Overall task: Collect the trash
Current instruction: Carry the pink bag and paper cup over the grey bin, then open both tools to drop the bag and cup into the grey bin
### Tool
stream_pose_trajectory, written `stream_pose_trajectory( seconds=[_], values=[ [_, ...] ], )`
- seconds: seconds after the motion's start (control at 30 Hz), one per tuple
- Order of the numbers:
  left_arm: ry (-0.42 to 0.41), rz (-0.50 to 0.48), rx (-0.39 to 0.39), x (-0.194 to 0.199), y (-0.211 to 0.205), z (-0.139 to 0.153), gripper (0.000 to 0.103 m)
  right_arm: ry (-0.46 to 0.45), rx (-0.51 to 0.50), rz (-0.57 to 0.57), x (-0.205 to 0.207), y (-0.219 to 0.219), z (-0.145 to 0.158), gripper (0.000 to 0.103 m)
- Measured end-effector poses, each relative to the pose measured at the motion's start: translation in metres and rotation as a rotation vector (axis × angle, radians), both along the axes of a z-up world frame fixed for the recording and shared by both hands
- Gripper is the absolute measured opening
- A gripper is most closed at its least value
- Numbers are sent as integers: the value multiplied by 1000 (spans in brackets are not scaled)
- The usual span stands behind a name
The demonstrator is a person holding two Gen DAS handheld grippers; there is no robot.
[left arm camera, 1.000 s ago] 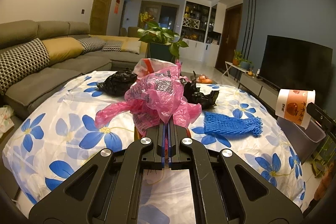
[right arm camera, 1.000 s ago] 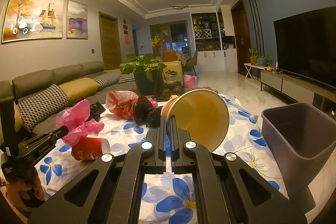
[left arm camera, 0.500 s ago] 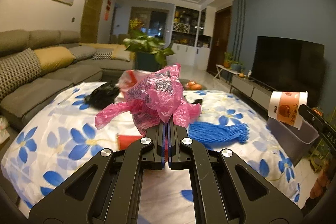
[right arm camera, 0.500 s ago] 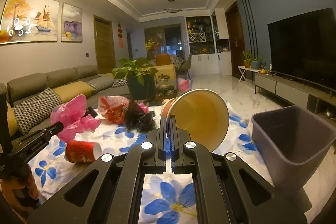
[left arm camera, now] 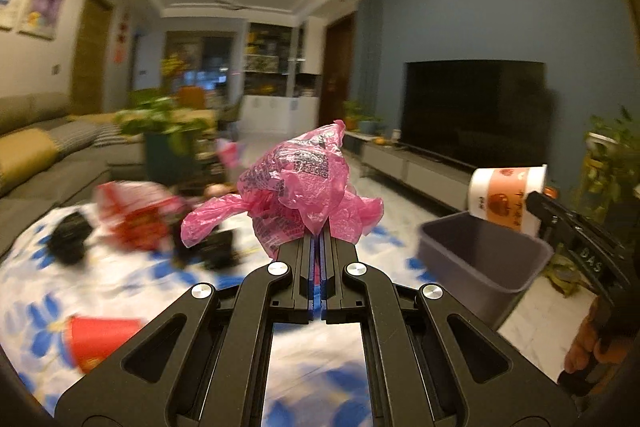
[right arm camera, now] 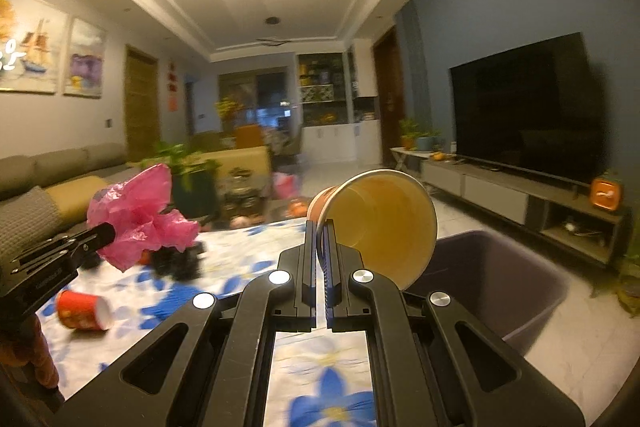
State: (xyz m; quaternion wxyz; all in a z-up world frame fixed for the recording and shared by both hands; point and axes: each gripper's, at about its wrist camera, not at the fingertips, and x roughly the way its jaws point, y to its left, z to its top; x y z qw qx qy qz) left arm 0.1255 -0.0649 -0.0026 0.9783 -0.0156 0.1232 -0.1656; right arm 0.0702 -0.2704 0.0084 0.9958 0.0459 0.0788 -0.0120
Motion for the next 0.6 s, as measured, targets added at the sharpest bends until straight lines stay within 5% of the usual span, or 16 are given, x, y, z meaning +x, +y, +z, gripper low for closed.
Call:
stream_pose_trajectory(
  seconds=[0.6],
  values=[
    [48,-324,37,65,-167,-26,1,18,13,-206,20,-76,-20,4]
  ],
)
